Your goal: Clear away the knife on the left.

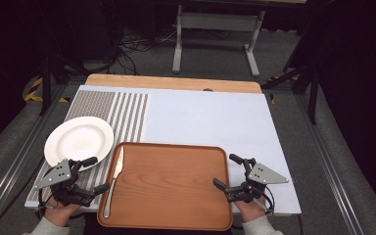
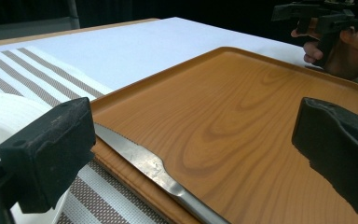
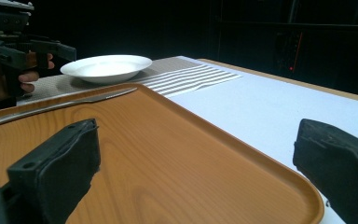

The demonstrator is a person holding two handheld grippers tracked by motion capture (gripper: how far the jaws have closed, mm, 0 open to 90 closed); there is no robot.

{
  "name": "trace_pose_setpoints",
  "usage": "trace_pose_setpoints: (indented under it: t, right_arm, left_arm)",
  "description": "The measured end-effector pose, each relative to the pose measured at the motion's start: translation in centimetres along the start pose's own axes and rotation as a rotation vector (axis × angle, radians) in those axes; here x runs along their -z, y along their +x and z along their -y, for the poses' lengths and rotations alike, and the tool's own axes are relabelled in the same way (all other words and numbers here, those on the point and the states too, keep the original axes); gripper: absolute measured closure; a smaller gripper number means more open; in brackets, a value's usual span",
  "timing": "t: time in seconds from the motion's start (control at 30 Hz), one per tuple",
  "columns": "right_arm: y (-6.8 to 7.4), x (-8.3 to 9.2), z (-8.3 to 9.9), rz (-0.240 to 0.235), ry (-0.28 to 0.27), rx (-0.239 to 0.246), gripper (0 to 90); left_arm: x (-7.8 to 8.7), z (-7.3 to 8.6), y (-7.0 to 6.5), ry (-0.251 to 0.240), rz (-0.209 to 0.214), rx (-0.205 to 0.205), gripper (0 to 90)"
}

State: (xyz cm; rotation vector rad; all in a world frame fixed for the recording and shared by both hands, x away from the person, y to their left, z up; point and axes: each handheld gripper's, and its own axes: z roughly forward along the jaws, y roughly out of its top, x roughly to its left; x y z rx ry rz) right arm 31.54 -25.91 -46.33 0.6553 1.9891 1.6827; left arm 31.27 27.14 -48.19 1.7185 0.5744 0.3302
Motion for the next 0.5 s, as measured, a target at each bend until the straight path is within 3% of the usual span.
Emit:
trace_pose_setpoints:
  t: [0.33,0.5]
  right_arm:
    - [0.09,0.0,-0.13,0.0,0.005,0.001,1.4]
    - [0.09,0.04,-0.16,0.001,0.002,-0.001,1.4]
  left_arm:
    - [0.1,-0.22,-0.13,-0.003,0.003,0.021,0.5]
    - [0.1,-0.45,-0.42,0.008,-0.011,-0.013,0.3]
